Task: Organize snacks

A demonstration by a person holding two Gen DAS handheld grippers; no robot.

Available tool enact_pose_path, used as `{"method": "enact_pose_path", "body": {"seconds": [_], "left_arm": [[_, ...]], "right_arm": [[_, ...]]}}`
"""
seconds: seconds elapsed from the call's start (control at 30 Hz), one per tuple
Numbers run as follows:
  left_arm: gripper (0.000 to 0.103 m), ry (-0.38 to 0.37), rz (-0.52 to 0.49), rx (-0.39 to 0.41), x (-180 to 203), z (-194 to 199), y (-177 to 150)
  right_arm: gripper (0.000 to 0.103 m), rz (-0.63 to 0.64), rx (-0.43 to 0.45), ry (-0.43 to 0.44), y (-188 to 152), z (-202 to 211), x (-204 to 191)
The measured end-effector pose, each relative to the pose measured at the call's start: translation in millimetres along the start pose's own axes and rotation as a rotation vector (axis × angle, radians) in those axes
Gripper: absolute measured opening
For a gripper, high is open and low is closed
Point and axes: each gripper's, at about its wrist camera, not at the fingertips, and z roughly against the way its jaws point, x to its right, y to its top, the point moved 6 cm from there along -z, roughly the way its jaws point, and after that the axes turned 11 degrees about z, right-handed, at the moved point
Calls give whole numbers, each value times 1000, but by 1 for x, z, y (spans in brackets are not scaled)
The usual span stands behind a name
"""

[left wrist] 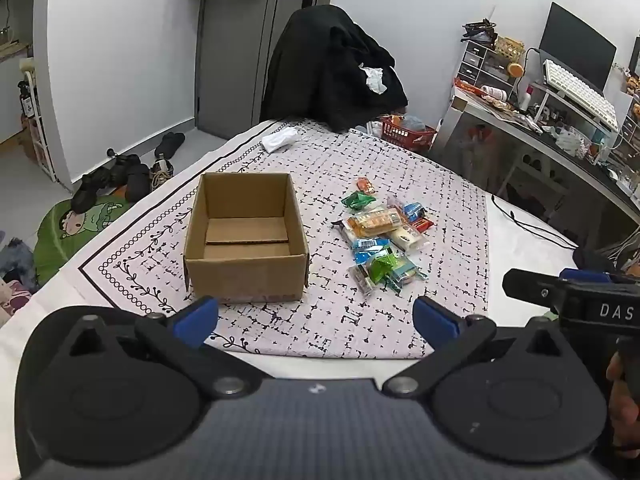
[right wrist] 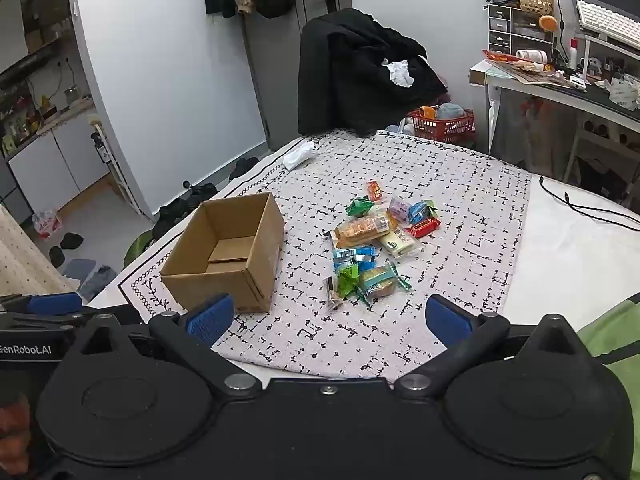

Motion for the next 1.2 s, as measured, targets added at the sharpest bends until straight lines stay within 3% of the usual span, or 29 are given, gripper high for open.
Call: {"method": "enact_pose_path", "body": {"seconds": [1.2], "left_arm": [[103,-13,13,10,0,5,4]], "right_arm": [[103,23,-22,-23,0,1,3]]}}
